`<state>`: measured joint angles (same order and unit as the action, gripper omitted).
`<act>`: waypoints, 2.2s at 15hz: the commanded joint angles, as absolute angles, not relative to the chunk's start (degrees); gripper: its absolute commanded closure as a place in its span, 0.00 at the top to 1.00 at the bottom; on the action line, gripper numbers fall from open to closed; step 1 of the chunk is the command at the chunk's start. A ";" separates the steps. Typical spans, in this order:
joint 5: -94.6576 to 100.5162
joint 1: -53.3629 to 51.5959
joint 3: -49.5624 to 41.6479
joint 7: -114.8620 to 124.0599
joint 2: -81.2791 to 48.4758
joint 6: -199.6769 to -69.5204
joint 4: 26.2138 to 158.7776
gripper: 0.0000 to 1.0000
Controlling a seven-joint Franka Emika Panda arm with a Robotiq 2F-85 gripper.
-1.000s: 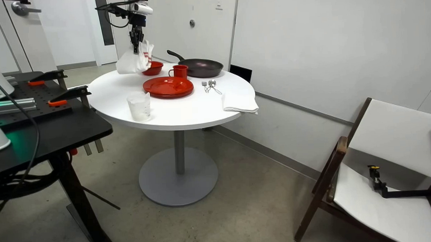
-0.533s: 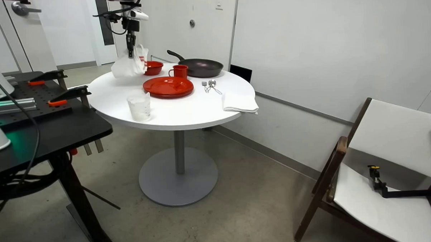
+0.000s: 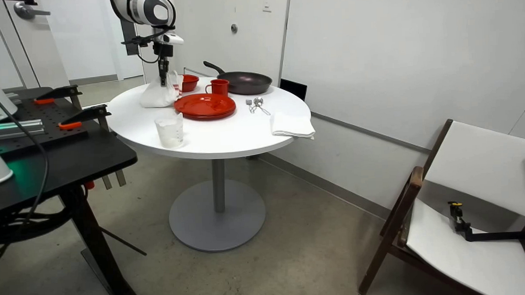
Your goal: Pick up the cloth and wipe the plate
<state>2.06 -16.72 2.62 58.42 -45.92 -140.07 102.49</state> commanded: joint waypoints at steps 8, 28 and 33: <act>-2.48 -17.06 3.75 55.66 -50.28 -138.00 97.29 0.05; -3.81 -17.85 2.40 53.26 -46.25 -135.83 100.01 1.00; -3.21 -16.83 -0.88 55.07 -41.41 -132.63 101.07 1.00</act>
<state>-3.26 -17.15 1.19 53.92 -45.70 -134.34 98.61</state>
